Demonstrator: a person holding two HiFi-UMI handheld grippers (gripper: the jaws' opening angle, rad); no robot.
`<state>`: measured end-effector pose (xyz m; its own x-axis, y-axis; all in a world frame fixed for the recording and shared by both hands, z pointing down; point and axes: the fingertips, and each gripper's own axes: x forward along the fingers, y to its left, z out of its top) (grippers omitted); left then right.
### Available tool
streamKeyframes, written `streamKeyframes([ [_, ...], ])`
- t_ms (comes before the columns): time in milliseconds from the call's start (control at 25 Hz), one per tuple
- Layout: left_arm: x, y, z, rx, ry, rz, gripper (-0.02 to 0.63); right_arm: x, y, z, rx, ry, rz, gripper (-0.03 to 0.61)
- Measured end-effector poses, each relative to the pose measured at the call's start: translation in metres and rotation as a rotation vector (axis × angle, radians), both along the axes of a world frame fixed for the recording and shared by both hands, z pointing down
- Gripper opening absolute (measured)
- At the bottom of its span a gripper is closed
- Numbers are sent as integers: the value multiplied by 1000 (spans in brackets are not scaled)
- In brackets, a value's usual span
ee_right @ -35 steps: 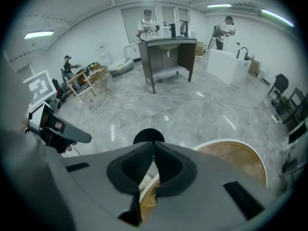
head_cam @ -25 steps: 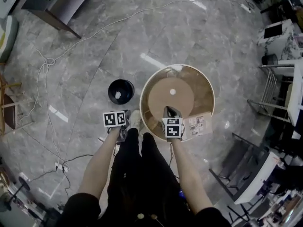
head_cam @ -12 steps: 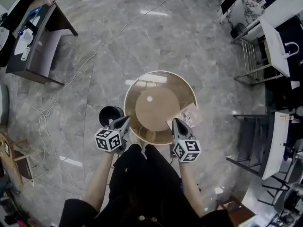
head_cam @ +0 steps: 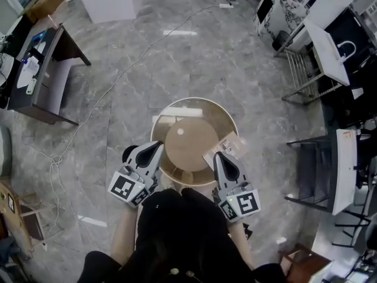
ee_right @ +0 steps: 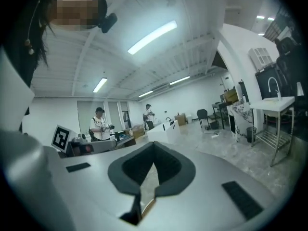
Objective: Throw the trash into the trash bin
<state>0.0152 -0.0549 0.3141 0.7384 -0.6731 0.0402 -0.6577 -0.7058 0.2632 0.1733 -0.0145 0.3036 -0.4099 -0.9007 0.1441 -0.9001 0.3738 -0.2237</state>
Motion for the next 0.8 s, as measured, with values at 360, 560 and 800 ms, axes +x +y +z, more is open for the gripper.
streamKeyframes([
  [360, -15, 2, -38, 41, 95, -73, 9, 13, 4, -24, 56, 0, 45, 2],
  [560, -16, 6, -38, 36, 94, -70, 9, 16, 7, -25, 54, 0, 59, 2],
  [800, -12, 8, -41, 51, 98, -63, 9, 18, 8, -25, 59, 7, 64, 2],
])
